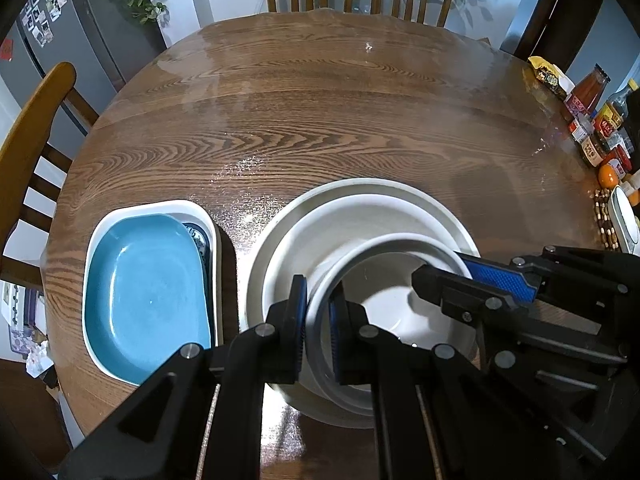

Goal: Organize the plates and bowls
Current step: 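Open the left tool to release the ramekin inside the bowl stack, then raise the open left tool away from the white bowl stack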

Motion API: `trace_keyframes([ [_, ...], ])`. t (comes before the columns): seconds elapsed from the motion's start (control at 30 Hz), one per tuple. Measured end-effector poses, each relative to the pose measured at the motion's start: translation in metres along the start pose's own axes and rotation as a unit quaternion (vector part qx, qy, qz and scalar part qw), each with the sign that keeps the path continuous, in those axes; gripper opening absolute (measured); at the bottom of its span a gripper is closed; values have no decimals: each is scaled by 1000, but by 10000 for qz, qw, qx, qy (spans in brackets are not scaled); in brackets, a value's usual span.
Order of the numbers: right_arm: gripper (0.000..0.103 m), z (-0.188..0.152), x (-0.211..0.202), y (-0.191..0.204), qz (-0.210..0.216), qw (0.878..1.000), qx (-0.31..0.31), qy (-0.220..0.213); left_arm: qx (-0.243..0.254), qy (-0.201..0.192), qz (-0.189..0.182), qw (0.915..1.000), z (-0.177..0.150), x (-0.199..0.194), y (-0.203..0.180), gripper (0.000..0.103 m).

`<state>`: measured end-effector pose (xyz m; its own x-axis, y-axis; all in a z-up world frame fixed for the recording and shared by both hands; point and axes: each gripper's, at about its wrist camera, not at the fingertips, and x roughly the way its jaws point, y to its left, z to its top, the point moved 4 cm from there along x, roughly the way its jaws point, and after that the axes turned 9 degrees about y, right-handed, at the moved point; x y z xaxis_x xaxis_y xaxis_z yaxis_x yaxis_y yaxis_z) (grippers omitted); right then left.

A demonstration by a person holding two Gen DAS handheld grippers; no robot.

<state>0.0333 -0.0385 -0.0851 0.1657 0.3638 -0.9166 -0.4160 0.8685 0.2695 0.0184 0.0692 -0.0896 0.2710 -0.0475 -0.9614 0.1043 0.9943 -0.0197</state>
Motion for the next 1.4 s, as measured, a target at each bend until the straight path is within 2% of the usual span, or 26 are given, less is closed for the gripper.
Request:
trace_keyframes([
  [0.27, 13, 0, 1, -1, -4, 10000, 51, -3, -11, 5, 3, 10000, 0, 1, -1, 8],
  [0.37, 13, 0, 0, -1, -82, 9999, 58, -50, 1, -21, 159, 9999, 1, 2, -1, 10],
  [0.7, 13, 1, -4, -1, -141, 9998, 36, -109, -76, -44, 66, 9999, 3, 1, 3, 11],
  [0.93, 13, -2, -10, -1, -228, 9995, 57, -204, -136, -160, -5, 9998, 3, -10, 6, 24],
  [1.03, 13, -4, -14, -2, -244, 9994, 86, -251, -175, -222, 22, 9996, 1, -15, 7, 40],
  [1.07, 14, -4, -16, -2, -259, 9992, 108, -285, -200, -252, 13, 9995, 0, -18, 8, 42],
  [1.17, 25, -6, -21, -3, -260, 9989, 140, -352, -277, -308, -1, 9991, -2, -24, 12, 42],
  [1.23, 38, -8, -24, -3, -264, 9987, 175, -405, -333, -340, -2, 9989, -4, -28, 15, 43],
  [1.3, 43, -9, -28, -3, -248, 9984, 198, -466, -380, -371, 22, 9986, -6, -30, 17, 52],
  [1.33, 44, -10, -30, -3, -247, 9983, 210, -492, -423, -394, 55, 9983, -7, -32, 19, 62],
  [1.4, 44, -11, -34, -3, -231, 9981, 225, -534, -483, -411, 63, 9980, -9, -33, 21, 65],
])
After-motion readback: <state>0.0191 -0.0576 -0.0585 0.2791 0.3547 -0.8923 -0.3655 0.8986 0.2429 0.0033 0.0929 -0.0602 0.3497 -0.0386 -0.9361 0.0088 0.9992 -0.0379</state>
